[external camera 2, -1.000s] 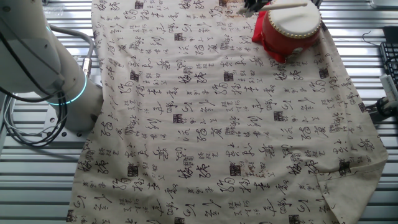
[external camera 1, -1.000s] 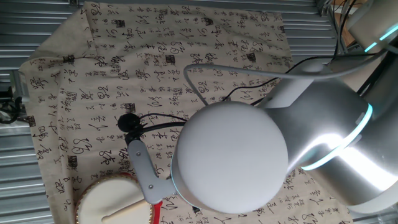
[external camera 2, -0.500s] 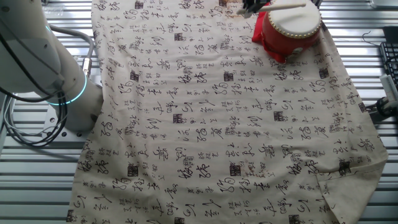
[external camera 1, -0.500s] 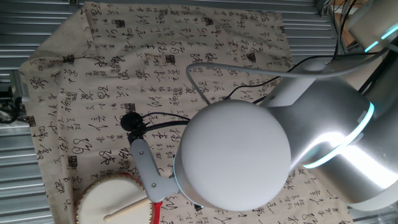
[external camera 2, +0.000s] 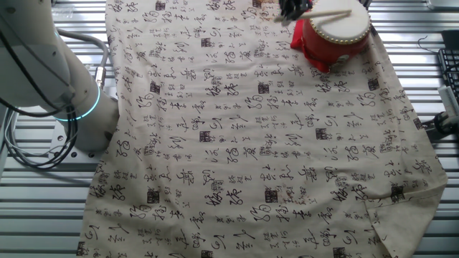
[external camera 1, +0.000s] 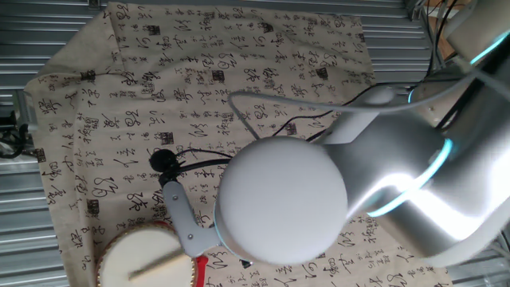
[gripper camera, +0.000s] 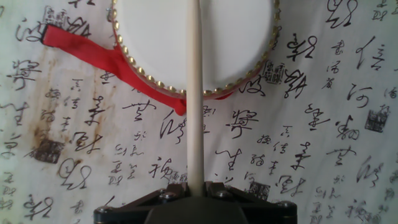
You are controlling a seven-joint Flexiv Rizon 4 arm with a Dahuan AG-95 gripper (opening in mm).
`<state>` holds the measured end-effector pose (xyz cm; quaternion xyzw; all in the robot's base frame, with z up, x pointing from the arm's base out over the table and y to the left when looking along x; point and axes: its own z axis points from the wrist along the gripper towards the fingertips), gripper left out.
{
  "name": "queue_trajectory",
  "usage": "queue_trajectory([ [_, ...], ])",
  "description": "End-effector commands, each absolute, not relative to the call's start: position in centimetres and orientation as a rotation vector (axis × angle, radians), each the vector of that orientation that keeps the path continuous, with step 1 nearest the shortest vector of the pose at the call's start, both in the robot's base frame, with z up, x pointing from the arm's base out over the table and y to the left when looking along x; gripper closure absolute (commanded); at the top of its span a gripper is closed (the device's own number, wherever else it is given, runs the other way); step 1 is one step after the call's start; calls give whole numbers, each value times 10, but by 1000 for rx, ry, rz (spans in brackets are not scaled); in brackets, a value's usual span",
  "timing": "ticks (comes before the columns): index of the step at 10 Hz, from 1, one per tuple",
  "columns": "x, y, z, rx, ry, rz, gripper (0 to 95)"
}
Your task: Play the drum
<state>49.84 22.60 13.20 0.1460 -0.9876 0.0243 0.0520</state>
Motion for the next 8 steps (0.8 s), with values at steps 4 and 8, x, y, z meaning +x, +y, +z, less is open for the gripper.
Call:
queue_trajectory([
  [4, 494, 232, 172, 437, -2983, 63, 950],
  [8, 494, 232, 173, 443, -2991, 57, 950],
])
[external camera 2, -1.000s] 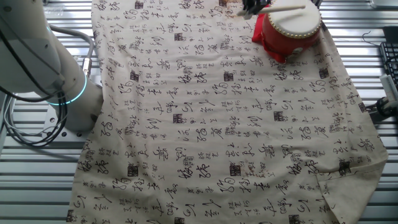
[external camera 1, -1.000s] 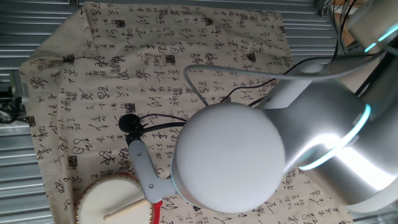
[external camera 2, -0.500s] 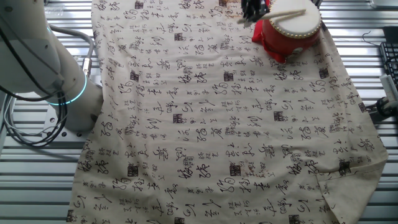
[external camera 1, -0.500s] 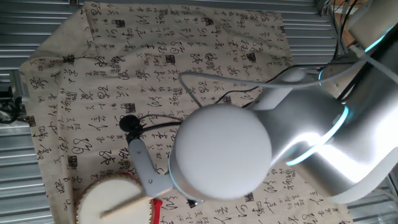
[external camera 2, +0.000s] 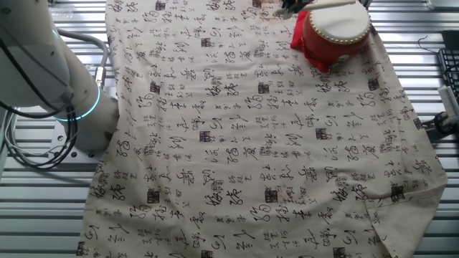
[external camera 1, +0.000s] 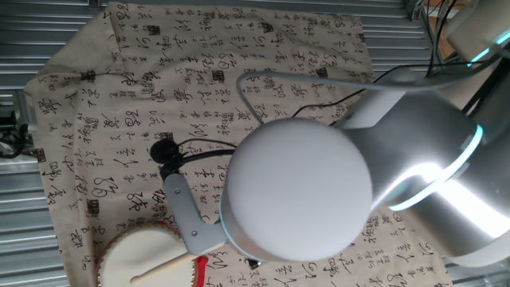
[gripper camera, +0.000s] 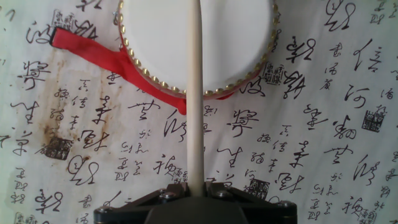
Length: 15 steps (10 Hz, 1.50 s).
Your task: Play the drum
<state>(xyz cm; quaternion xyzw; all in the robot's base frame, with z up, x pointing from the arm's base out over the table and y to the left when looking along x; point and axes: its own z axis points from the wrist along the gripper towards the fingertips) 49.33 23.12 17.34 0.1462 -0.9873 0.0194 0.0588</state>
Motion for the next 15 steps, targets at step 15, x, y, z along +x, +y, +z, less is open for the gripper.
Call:
queue_trajectory([
  [15, 520, 238, 166, 485, -3125, 23, 950],
])
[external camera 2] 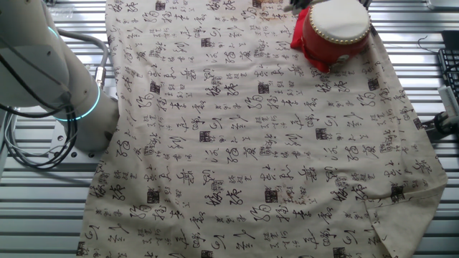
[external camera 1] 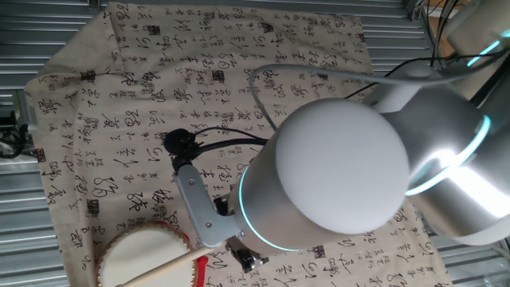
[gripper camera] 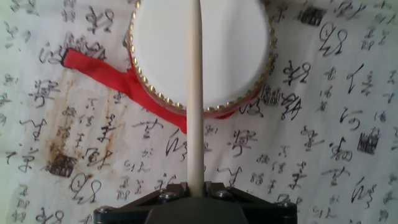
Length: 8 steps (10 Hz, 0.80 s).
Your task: Play the drum
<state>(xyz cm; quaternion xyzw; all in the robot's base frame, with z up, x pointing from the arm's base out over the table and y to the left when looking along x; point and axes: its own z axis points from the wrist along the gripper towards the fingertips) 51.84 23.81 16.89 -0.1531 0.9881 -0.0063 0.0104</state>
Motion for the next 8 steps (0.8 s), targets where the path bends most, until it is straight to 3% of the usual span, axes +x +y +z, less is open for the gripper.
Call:
queue_trajectory([
  [1, 523, 237, 161, -480, 3083, -23, 950],
  [8, 538, 240, 148, -483, 3088, -34, 950],
])
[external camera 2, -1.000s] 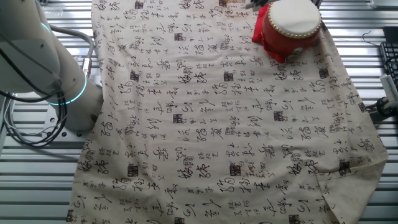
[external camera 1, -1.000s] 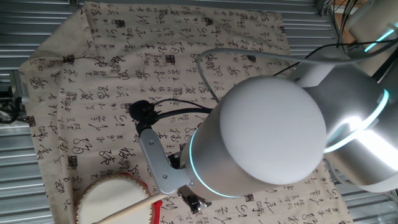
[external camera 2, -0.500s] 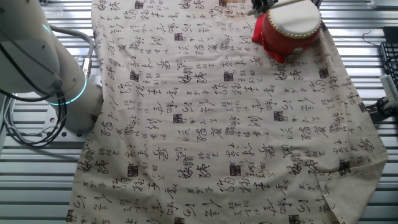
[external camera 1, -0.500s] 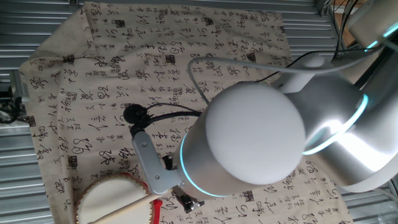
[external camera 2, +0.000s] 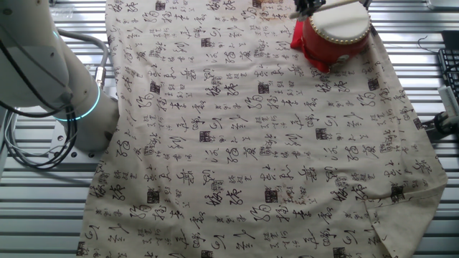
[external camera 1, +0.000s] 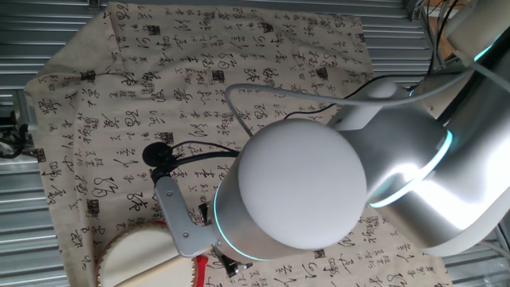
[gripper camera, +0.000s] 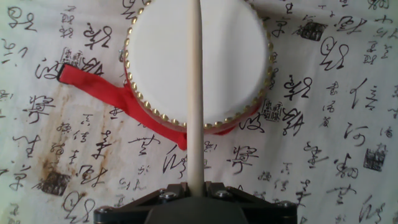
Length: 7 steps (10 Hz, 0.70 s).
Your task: Play the drum
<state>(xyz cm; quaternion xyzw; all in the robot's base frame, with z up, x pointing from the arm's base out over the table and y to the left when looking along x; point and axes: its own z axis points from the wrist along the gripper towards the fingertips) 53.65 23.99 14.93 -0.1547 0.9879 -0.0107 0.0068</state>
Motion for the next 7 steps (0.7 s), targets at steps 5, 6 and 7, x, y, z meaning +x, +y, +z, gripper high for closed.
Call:
queue_trajectory([
  [5, 542, 239, 137, -489, 3087, -40, 950],
  [6, 544, 239, 135, -489, 3087, -42, 950],
  [7, 546, 240, 134, -487, 3087, -41, 950],
])
